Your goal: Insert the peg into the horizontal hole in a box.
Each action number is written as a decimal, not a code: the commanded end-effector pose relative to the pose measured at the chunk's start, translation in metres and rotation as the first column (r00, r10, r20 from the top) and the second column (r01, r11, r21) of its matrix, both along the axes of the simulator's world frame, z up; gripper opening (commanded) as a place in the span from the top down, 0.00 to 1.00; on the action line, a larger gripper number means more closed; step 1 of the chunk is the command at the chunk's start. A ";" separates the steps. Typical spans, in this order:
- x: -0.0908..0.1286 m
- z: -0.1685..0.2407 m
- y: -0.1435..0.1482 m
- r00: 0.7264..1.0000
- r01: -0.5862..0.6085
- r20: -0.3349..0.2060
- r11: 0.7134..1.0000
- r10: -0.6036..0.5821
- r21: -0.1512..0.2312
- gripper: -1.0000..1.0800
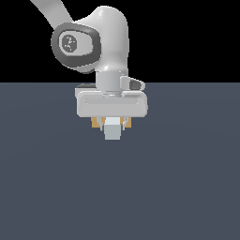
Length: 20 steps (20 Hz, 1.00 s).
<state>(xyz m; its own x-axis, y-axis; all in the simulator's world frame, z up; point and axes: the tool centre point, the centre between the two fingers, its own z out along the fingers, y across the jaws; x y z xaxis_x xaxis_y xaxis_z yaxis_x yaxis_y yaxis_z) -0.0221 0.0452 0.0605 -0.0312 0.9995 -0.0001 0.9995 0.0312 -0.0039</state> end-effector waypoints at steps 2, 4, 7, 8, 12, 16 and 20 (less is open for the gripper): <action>0.002 0.003 0.000 1.000 -0.001 0.006 1.000 0.001 0.001 1.00; 0.001 0.001 0.000 1.000 -0.001 0.002 1.000 0.001 0.000 1.00; 0.000 0.001 0.003 1.000 -0.001 0.002 1.000 0.001 0.000 1.00; 0.000 0.001 0.006 1.000 -0.001 0.002 1.000 0.001 0.000 1.00; -0.001 0.002 0.024 1.000 -0.001 0.003 1.000 0.001 0.001 1.00; -0.002 0.002 0.054 1.000 -0.001 0.004 1.000 0.001 0.001 1.00; -0.003 0.003 0.081 1.000 -0.001 0.005 1.000 0.001 0.001 1.00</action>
<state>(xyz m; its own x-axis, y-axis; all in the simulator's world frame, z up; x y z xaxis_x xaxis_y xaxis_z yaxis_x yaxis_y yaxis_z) -0.0257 0.1165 0.0613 -0.0334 0.9994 0.0001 0.9994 0.0334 -0.0029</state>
